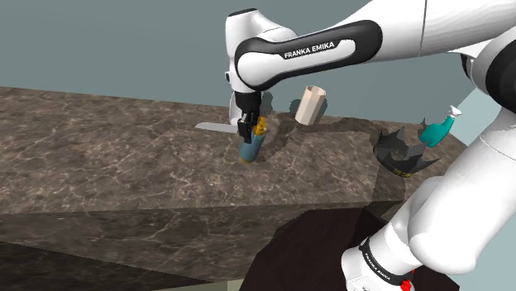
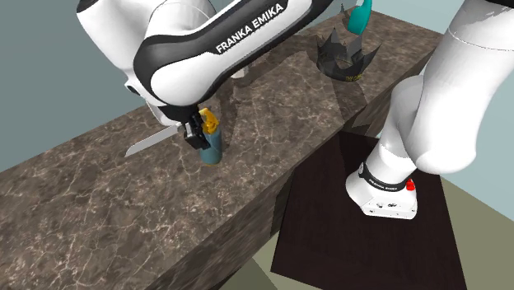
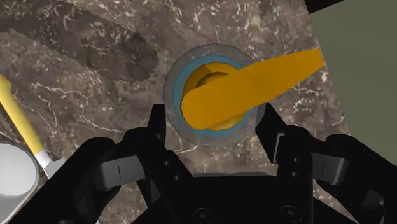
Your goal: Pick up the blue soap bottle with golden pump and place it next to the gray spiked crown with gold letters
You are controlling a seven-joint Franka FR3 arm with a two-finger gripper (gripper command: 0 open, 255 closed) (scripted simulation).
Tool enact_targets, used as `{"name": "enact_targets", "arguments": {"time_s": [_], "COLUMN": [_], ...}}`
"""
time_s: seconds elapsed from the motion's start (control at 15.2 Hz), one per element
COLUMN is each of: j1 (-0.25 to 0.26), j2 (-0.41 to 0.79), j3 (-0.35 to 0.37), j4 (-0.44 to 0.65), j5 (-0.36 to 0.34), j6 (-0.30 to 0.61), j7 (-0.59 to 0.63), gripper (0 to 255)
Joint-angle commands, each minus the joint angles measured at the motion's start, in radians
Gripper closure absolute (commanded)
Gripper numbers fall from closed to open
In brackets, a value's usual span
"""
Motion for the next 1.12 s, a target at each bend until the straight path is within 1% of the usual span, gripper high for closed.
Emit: {"name": "enact_targets", "arguments": {"time_s": [0.0, 1.06], "j1": [0.000, 0.001], "j2": [-0.006, -0.048], "j3": [0.001, 0.002], "j4": [0.018, 0.183], "j5": [0.002, 0.014], "j6": [-0.024, -0.229], "j7": [-0.003, -0.030], "gripper": [255, 255]}}
